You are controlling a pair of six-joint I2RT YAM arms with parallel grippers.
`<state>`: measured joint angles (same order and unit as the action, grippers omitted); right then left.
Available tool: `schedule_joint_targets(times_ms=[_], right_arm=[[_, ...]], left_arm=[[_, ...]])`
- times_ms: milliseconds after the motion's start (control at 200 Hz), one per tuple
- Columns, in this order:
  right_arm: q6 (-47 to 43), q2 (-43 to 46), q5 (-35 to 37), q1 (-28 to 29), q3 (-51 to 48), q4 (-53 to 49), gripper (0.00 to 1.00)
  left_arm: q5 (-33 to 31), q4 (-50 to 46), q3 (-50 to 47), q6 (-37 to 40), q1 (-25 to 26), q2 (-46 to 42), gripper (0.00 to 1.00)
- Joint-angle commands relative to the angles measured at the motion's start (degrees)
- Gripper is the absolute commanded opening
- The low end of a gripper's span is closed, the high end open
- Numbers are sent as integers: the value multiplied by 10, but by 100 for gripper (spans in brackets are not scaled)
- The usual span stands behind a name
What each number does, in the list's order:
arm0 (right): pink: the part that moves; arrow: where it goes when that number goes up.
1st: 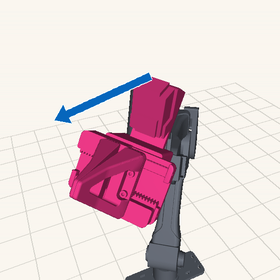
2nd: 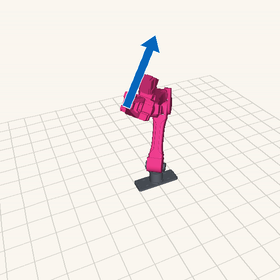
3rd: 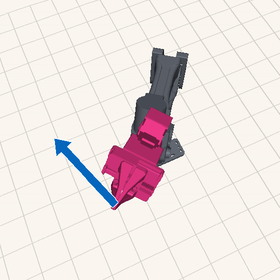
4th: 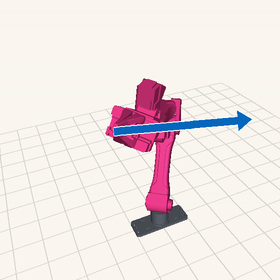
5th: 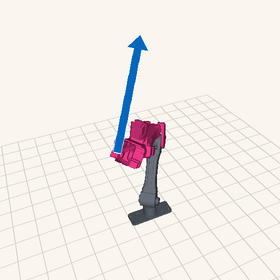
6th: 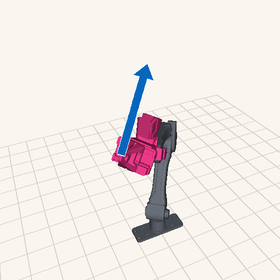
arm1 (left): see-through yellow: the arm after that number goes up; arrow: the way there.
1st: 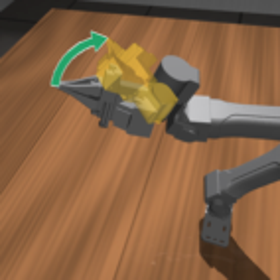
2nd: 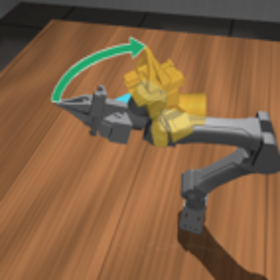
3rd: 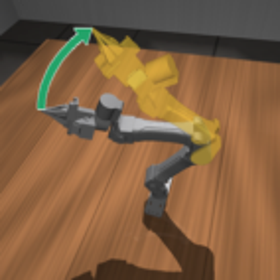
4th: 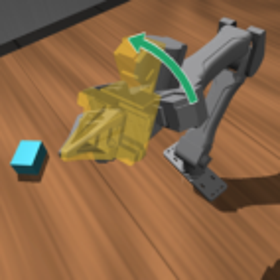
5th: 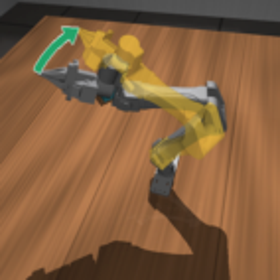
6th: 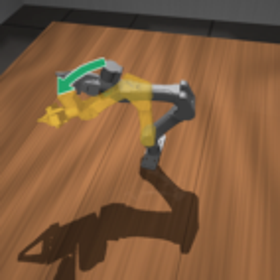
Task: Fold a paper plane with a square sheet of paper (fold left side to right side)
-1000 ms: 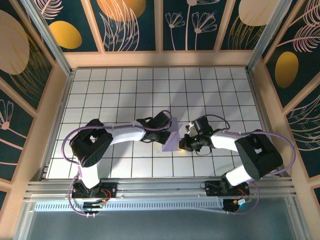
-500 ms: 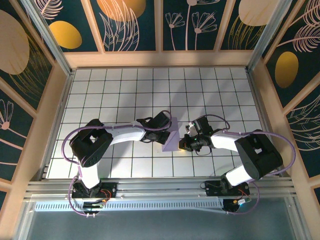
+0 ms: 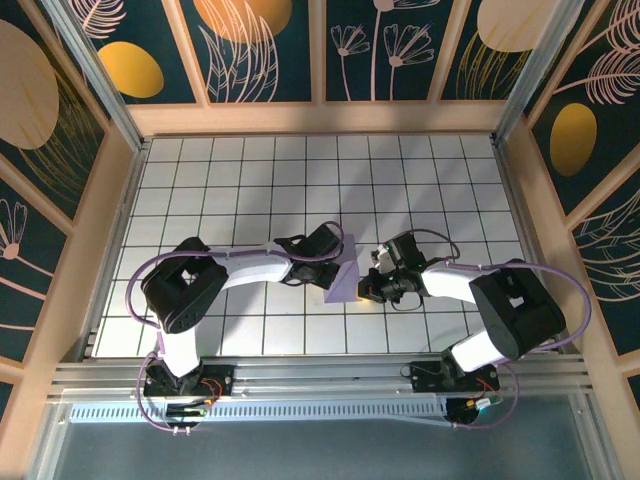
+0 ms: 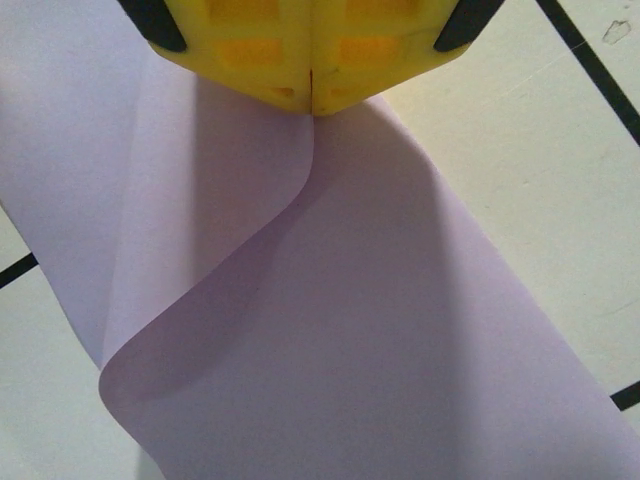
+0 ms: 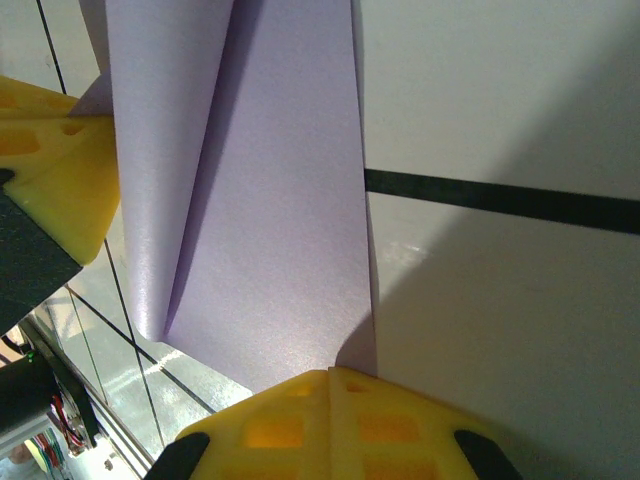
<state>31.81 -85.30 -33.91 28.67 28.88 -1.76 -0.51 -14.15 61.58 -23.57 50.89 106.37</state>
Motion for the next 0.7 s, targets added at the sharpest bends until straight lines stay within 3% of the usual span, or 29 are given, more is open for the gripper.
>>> schedule_joint_targets(times_ms=[0, 445, 696], right_arm=[[-11, -24, 54, 6, -9, -44, 0], [19, 50, -13, 0, 30, -17, 0], [79, 36, -27, 2, 35, 81, 0]], left_arm=[[5, -4, 7, 7, -4, 15, 0], [13, -11, 1, 8, -4, 29, 0], [15, -11, 2, 10, -4, 28, 0]])
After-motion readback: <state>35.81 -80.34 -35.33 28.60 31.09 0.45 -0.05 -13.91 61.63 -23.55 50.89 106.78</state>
